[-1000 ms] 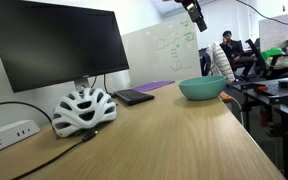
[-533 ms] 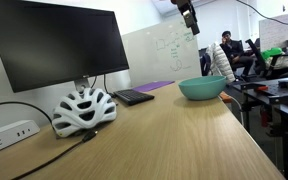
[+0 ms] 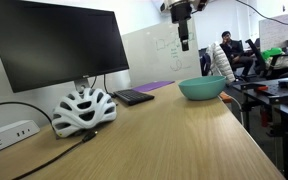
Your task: Remove the marker from the bowl and put it on the table
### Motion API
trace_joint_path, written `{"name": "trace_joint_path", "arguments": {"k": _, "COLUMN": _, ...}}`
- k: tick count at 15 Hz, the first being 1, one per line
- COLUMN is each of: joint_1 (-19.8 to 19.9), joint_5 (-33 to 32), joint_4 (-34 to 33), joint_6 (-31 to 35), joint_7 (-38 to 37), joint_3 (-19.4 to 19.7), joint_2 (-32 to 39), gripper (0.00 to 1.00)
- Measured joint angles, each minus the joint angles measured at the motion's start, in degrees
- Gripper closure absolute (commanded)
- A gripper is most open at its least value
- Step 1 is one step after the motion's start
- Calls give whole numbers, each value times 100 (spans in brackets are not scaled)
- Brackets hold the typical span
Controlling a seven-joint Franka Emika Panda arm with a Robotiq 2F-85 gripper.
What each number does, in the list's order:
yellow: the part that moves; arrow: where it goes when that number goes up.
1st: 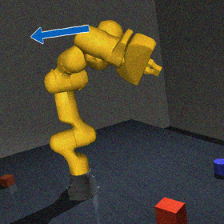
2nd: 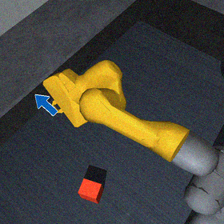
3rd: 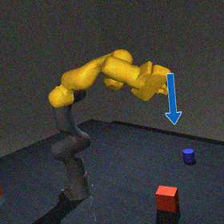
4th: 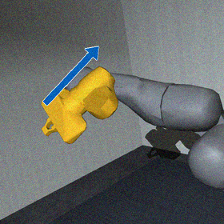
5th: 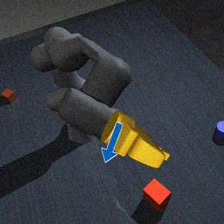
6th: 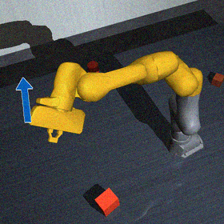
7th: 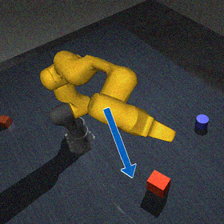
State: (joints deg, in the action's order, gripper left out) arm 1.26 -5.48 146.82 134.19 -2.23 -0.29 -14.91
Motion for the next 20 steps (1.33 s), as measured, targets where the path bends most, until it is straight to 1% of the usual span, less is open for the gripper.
{"name": "trace_joint_path", "arguments": {"k": 2, "joint_1": -24, "joint_5": -10, "joint_4": 425, "joint_6": 574, "joint_7": 242, "joint_3": 25, "joint_2": 135, "gripper": 0}}
{"name": "trace_joint_path", "arguments": {"k": 4, "joint_1": -108, "joint_5": -34, "joint_4": 753, "joint_6": 1150, "joint_7": 312, "joint_3": -62, "joint_2": 367, "gripper": 0}}
{"name": "trace_joint_path", "arguments": {"k": 7, "joint_1": -174, "joint_5": -194, "joint_4": 945, "joint_6": 1808, "joint_7": 275, "joint_3": -209, "joint_2": 798, "gripper": 0}}
{"name": "trace_joint_path", "arguments": {"k": 9, "joint_1": -171, "joint_5": -428, "joint_4": 924, "joint_6": 1924, "joint_7": 199, "joint_3": -218, "joint_2": 1084, "gripper": 0}}
{"name": "trace_joint_path", "arguments": {"k": 11, "joint_1": -167, "joint_5": -477, "joint_4": 854, "joint_6": 1931, "joint_7": 199, "joint_3": -215, "joint_2": 1262, "gripper": 0}}
{"name": "trace_joint_path", "arguments": {"k": 16, "joint_1": -169, "joint_5": -456, "joint_4": 812, "joint_6": 1931, "joint_7": 212, "joint_3": -212, "joint_2": 1286, "gripper": 0}}
{"name": "trace_joint_path", "arguments": {"k": 17, "joint_1": -175, "joint_5": -289, "joint_4": 821, "joint_6": 1936, "joint_7": 358, "joint_3": -210, "joint_2": 1290, "gripper": 0}}
{"name": "trace_joint_path", "arguments": {"k": 20, "joint_1": -185, "joint_5": 692, "joint_4": 847, "joint_6": 1943, "joint_7": 1271, "joint_3": -178, "joint_2": 1383, "gripper": 0}}
